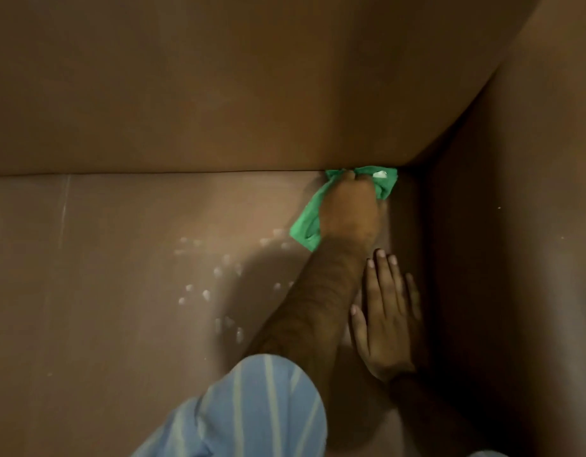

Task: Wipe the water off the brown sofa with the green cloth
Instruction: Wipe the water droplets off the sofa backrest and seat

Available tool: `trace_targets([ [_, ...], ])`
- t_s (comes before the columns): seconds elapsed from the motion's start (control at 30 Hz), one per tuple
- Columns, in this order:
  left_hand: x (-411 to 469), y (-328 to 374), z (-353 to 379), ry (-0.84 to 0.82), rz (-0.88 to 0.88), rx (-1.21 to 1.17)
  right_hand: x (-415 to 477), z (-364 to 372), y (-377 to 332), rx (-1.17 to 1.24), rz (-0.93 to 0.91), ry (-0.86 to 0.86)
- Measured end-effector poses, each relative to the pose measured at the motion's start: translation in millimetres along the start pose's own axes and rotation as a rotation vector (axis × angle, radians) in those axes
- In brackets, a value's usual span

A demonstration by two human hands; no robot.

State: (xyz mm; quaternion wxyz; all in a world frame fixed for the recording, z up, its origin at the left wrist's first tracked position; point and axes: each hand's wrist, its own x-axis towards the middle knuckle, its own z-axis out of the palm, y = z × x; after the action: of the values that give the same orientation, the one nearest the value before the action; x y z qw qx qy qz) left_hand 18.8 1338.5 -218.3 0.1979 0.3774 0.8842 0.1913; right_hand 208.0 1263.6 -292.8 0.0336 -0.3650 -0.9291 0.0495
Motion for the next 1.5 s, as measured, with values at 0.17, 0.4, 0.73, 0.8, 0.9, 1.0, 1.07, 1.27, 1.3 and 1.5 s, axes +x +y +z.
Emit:
trace_targets([
  [0.17,5,-16,-4,-0.128,0.163,0.183,0,0,-1,0.021,0.000,0.017],
  [0.4,-5,13,5,-0.245,0.570,0.261,2,-7,-2,-0.002,-0.002,0.025],
  [0.73,-38,-227,-103,0.193,-0.120,0.278,-1,4,2,-0.002,0.004,0.052],
  [0.8,-49,-231,-95,0.288,-0.339,0.231,-1,5,2,-0.007,0.002,0.050],
  [0.9,-75,-187,-64,0.266,-0.309,0.168,-1,7,4,-0.002,0.000,0.051],
  [1.0,-140,-141,-31,0.058,0.036,0.133,-1,7,4,0.007,-0.001,0.055],
  [1.07,-178,-141,-29,-0.139,0.297,0.153,-2,5,4,0.000,-0.010,0.051],
  [1.27,-122,-263,-103,0.092,0.135,0.391,-2,1,2,-0.014,0.000,0.051],
  [1.3,-105,-281,-117,0.178,-0.092,0.351,-2,1,2,-0.017,0.000,0.051],
  [1.5,-128,-233,-92,0.236,-0.356,0.285,-2,1,3,-0.027,-0.003,0.047],
])
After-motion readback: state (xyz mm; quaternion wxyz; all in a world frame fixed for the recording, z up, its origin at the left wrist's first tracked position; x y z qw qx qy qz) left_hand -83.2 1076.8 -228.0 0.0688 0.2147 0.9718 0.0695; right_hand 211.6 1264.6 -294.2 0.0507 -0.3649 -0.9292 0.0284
